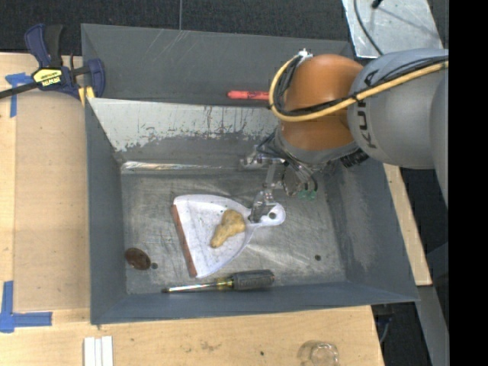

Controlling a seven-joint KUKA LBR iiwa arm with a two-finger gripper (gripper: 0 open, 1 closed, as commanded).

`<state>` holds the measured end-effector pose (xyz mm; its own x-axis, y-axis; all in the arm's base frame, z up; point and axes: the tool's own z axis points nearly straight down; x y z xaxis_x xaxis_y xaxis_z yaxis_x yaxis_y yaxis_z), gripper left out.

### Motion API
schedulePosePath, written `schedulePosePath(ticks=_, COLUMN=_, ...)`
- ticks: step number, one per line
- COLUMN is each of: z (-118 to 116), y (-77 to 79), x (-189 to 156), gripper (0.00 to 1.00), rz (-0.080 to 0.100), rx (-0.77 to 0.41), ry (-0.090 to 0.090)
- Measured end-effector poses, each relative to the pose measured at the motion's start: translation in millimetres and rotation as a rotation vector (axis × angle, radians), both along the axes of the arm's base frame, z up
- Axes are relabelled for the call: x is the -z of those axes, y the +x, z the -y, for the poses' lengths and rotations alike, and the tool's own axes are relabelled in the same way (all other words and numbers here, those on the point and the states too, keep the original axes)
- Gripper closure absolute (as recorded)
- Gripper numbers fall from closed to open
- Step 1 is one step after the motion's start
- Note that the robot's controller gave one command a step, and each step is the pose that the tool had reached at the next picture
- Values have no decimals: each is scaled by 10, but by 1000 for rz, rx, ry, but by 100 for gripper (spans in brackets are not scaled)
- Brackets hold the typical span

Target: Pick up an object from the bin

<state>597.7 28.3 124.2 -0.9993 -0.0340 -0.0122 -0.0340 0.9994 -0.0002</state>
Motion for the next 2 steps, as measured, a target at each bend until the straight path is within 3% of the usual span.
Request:
schedulePosePath(ticks=1, z=-55, y=83, x=451, gripper=100, rz=14, rx=136, ry=6)
schedulePosePath(ticks=2, z=-55, y=83, x=451, gripper=100, rz=14, rx=136, ry=6)
